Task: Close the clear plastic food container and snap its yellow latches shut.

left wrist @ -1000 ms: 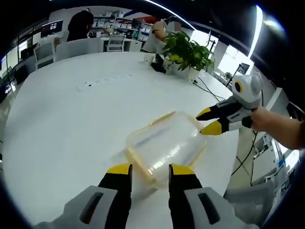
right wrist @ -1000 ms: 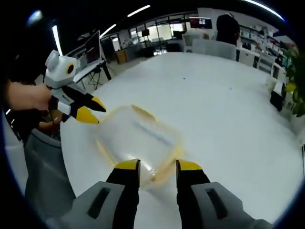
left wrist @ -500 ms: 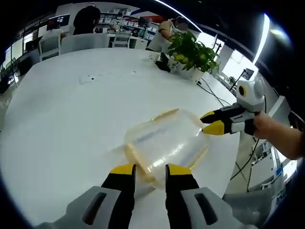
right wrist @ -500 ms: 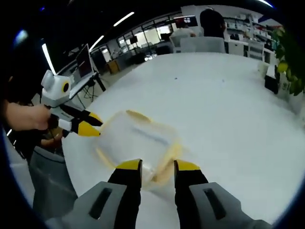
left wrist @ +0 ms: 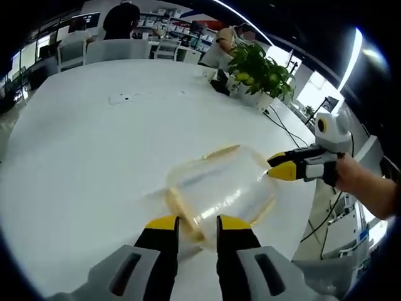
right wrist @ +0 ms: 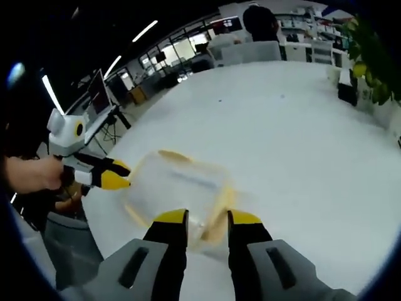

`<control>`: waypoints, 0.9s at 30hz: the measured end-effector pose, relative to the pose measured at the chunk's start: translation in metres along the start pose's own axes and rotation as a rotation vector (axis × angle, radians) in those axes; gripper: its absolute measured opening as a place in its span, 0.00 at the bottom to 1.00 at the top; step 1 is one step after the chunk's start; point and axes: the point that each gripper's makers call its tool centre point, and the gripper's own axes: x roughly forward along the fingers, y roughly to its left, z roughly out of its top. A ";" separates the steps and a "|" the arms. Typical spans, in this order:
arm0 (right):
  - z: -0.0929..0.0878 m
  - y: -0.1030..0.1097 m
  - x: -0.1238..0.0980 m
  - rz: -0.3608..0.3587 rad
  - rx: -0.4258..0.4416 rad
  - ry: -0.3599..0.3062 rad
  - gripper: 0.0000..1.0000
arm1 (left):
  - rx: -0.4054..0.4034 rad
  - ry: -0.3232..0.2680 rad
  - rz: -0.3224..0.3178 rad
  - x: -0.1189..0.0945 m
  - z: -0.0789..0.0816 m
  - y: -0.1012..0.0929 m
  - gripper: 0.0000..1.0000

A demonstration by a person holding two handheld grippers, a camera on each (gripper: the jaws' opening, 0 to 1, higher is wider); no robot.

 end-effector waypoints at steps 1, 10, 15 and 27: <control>0.000 0.000 0.000 0.001 0.010 -0.002 0.21 | -0.006 0.000 0.001 0.000 0.000 0.000 0.16; 0.002 -0.004 -0.001 0.011 0.096 -0.009 0.17 | -0.064 0.011 -0.019 0.001 0.000 0.001 0.15; 0.002 -0.003 0.000 0.019 0.118 0.000 0.17 | -0.106 0.023 -0.035 0.001 -0.001 0.002 0.15; -0.001 -0.002 0.003 0.033 0.174 0.032 0.17 | -0.133 0.042 -0.060 0.006 -0.003 0.005 0.15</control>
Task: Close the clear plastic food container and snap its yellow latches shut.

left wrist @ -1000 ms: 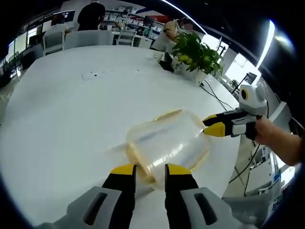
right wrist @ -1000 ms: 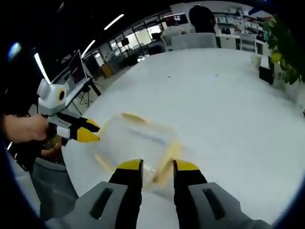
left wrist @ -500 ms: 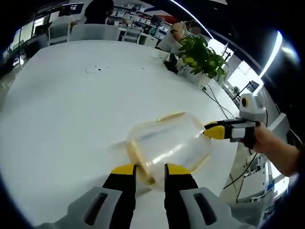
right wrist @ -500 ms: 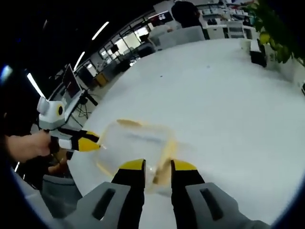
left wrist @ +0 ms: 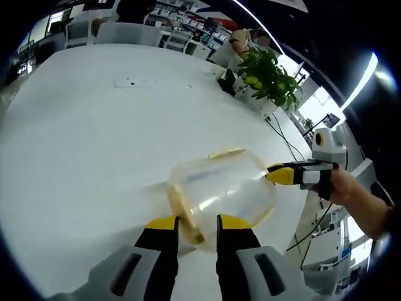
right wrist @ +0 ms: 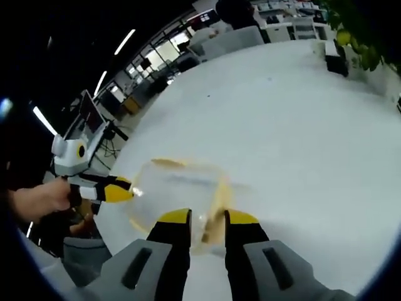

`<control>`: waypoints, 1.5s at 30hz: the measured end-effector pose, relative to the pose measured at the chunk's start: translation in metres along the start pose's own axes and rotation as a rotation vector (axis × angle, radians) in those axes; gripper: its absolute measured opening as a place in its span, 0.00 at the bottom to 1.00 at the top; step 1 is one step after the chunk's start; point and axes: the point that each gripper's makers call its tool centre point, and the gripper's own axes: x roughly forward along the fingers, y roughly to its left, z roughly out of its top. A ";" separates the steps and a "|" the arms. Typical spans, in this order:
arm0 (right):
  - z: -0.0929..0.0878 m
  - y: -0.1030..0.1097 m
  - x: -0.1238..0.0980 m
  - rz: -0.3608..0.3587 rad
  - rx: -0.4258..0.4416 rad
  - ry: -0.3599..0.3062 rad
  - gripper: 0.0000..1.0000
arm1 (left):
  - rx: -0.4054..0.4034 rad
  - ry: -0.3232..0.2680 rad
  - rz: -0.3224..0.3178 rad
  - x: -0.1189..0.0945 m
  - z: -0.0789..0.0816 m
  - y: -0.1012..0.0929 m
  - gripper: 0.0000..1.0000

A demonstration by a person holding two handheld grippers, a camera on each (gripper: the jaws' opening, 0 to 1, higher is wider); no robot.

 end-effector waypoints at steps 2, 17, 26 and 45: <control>-0.001 0.000 0.002 0.001 0.046 0.008 0.17 | -0.006 0.002 -0.005 0.000 0.000 -0.001 0.15; 0.005 0.004 0.001 0.021 0.029 0.013 0.17 | -0.059 0.024 -0.074 -0.002 -0.005 -0.003 0.15; 0.004 0.004 0.000 0.024 0.023 -0.003 0.20 | -0.084 0.037 -0.083 -0.002 -0.004 -0.002 0.17; 0.014 0.012 -0.003 -0.023 -0.225 -0.047 0.28 | 0.327 0.048 -0.052 -0.015 0.020 -0.009 0.18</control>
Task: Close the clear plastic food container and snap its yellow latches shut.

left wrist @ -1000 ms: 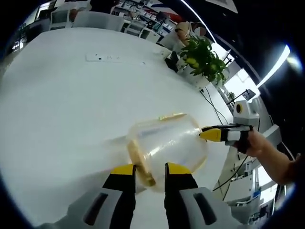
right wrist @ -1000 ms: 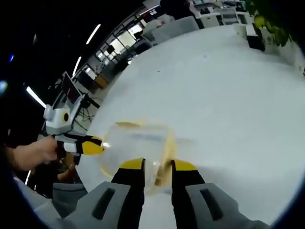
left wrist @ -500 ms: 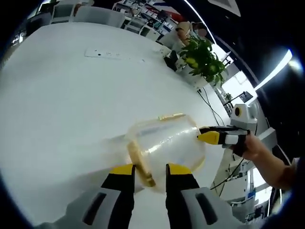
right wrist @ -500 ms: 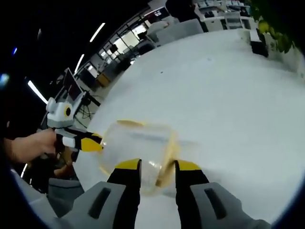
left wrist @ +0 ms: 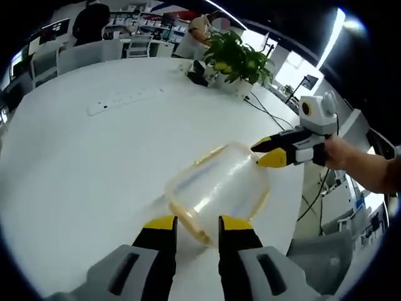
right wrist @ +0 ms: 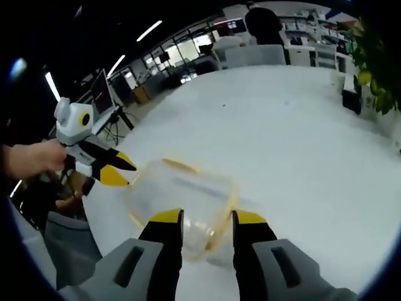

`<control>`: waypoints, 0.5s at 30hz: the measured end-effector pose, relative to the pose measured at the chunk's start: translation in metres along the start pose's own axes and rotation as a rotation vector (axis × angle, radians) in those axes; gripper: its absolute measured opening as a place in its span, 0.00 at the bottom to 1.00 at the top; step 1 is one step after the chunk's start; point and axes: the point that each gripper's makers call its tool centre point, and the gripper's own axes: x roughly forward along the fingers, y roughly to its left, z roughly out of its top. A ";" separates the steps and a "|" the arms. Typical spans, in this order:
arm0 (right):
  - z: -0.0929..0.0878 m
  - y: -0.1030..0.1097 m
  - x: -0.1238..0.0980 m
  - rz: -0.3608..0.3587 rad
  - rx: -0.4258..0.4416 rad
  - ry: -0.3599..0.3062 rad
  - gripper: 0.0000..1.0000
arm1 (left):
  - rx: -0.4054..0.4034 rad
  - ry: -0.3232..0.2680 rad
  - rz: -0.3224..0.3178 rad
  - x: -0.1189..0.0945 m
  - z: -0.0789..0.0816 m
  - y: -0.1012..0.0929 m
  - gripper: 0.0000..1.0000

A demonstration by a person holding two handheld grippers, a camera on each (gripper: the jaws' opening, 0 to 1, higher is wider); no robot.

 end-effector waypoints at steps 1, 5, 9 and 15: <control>0.000 0.000 0.000 0.000 -0.004 -0.001 0.28 | 0.021 0.003 0.000 -0.001 0.002 0.000 0.18; 0.001 0.004 -0.001 0.005 -0.046 -0.008 0.26 | 0.130 0.023 -0.007 0.000 0.008 -0.005 0.18; 0.002 0.009 0.000 0.018 -0.153 -0.005 0.20 | 0.215 0.056 -0.032 0.006 0.009 -0.009 0.19; 0.003 0.020 0.005 0.064 -0.201 0.003 0.21 | 0.309 0.091 -0.074 0.013 0.015 -0.015 0.19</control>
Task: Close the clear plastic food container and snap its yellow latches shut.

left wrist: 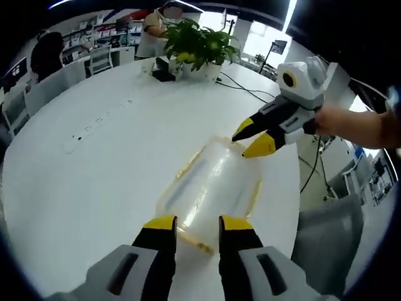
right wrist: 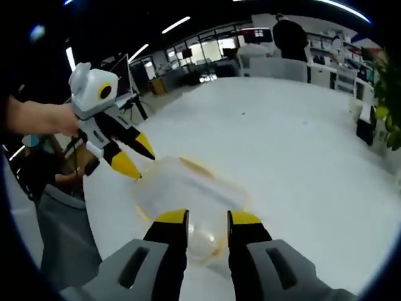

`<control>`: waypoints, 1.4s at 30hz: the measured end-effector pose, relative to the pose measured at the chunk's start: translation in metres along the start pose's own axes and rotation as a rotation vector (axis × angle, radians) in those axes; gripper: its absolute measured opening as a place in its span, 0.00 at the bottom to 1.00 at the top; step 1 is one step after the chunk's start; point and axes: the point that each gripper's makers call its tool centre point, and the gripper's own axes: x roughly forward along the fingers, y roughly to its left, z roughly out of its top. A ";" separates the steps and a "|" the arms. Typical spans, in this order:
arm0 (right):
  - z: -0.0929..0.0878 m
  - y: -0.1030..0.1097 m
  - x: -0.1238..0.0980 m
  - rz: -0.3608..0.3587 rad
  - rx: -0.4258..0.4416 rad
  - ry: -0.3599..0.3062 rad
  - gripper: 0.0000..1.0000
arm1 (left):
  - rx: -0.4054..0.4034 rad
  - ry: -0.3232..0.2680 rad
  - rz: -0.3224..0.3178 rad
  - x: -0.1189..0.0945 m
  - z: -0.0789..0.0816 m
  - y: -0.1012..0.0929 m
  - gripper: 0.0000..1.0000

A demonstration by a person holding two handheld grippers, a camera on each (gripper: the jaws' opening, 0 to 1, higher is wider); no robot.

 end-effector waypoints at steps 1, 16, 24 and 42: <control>0.000 0.002 0.001 0.012 -0.010 0.006 0.21 | 0.014 0.001 -0.006 0.001 0.002 0.000 0.19; -0.001 0.013 0.010 0.092 -0.124 0.047 0.20 | 0.166 0.002 -0.089 0.021 0.028 -0.012 0.20; 0.000 0.021 0.013 0.128 -0.162 0.052 0.19 | 0.206 0.006 -0.127 0.034 0.037 -0.021 0.19; 0.000 0.034 0.017 0.186 -0.218 0.065 0.17 | 0.214 0.009 -0.123 0.042 0.044 -0.019 0.19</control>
